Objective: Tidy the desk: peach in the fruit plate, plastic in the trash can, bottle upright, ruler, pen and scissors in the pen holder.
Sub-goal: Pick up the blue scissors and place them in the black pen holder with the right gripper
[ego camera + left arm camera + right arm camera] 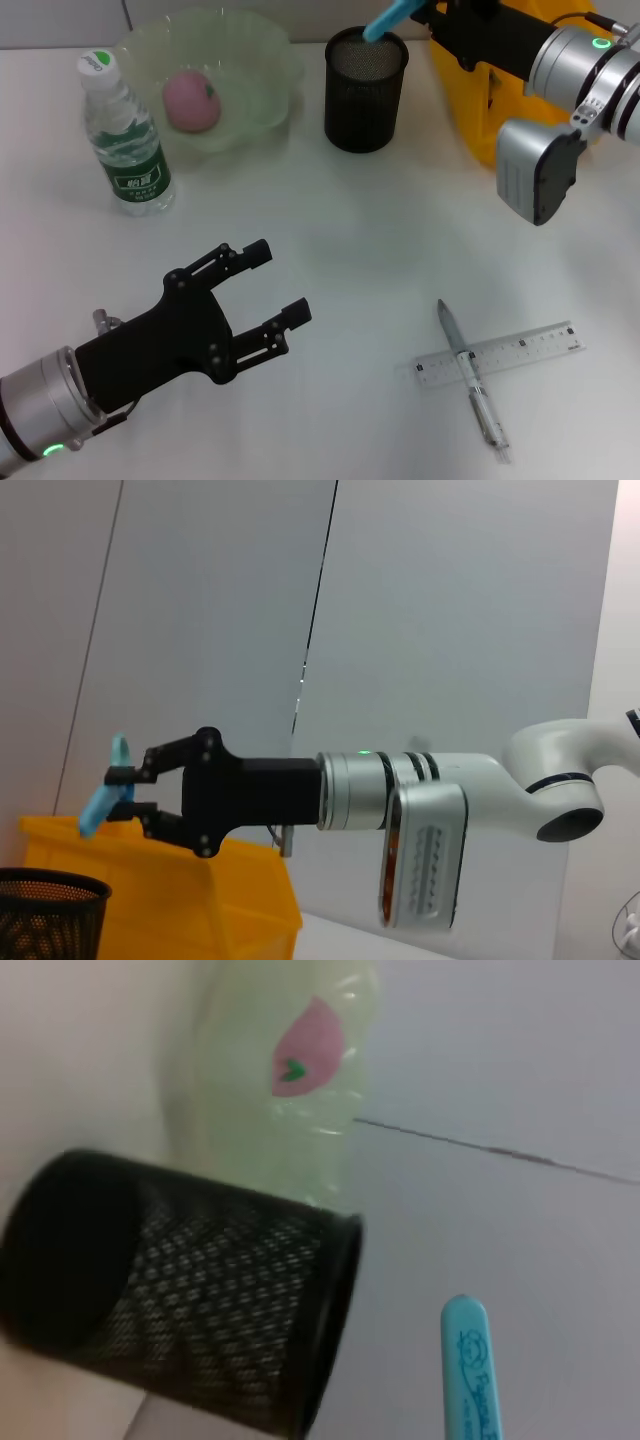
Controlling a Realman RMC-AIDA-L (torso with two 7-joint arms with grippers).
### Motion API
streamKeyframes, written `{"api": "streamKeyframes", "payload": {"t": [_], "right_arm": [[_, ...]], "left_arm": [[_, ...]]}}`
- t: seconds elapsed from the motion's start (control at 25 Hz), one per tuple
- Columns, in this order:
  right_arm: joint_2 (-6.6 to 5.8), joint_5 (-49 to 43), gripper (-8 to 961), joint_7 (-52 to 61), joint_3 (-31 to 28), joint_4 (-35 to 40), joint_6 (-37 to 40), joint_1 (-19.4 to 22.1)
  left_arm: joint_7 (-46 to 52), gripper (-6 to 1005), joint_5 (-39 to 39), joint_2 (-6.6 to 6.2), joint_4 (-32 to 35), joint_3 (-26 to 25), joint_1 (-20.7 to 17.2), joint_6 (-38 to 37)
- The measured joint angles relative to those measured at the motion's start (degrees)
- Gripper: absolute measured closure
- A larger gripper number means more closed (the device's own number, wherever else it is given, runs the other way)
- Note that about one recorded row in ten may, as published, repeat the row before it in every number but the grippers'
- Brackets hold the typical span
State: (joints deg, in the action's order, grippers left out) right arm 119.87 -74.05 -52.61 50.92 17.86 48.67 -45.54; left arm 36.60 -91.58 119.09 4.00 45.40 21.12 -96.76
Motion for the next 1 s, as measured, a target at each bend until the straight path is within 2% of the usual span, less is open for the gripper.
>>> {"api": "streamKeyframes", "payload": {"t": [0.28,0.52,1.0], "right_arm": [[0.05,0.3,730,-12.3,0.3,-1.1,-2.1,-0.8],[0.05,4.4,730,-24.1,1.2,-2.6,-2.4,-2.0],[0.01,4.7,730,-29.4,4.9,-2.1,-4.7,-2.7]], "left_arm": [[-0.5,209,-0.2,0.05,-0.4,0.1,-0.2,0.2],[-0.6,209,0.0,0.08,-0.4,0.0,-0.4,0.1],[-0.7,209,0.0,0.09,-0.5,0.0,-0.4,0.2]]}}
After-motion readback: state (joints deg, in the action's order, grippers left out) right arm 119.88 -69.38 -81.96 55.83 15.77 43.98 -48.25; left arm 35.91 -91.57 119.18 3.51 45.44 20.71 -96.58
